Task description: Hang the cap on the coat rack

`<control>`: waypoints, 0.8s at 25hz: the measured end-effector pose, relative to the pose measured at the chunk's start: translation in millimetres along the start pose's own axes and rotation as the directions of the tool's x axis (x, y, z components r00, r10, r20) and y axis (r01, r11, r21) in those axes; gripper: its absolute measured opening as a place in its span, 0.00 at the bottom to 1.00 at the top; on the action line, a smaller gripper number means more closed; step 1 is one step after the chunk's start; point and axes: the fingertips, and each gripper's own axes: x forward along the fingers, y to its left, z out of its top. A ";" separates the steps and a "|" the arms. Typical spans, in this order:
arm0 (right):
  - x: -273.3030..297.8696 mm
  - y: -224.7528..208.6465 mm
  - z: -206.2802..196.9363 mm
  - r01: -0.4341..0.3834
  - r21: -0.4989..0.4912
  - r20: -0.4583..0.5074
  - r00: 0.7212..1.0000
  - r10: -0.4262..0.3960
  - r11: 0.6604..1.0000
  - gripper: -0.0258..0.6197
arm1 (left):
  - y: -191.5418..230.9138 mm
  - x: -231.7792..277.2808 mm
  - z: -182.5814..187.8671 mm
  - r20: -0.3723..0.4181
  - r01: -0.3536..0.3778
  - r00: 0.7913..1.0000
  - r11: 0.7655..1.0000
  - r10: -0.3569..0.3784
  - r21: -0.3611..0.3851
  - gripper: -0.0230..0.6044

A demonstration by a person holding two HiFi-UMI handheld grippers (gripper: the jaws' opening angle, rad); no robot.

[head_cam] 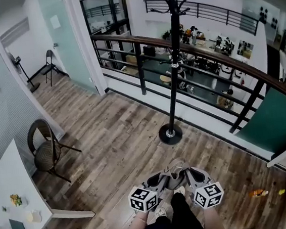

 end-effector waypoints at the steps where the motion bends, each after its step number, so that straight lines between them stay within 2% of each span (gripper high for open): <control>1: 2.6 -2.2 -0.1 0.001 -0.003 -0.002 1.000 -0.001 1.000 0.08 | 1.5 3.0 0.0 -0.003 0.000 1.000 1.000 0.000 0.001 0.14; 8: 32.6 -30.8 8.5 -0.038 0.011 -0.009 0.999 0.039 0.999 0.08 | 18.9 33.6 10.4 -0.010 -0.044 0.999 0.999 0.044 -0.003 0.14; 12: 60.3 -48.4 23.2 -0.081 -0.017 -0.016 0.997 0.081 0.997 0.08 | 37.1 55.9 25.8 0.001 -0.081 0.997 0.996 0.081 -0.026 0.14; 20: 117.2 -109.1 55.8 -0.143 -0.038 -0.022 0.990 0.142 0.989 0.08 | 71.1 125.0 58.3 0.022 -0.136 0.990 0.990 0.137 -0.043 0.14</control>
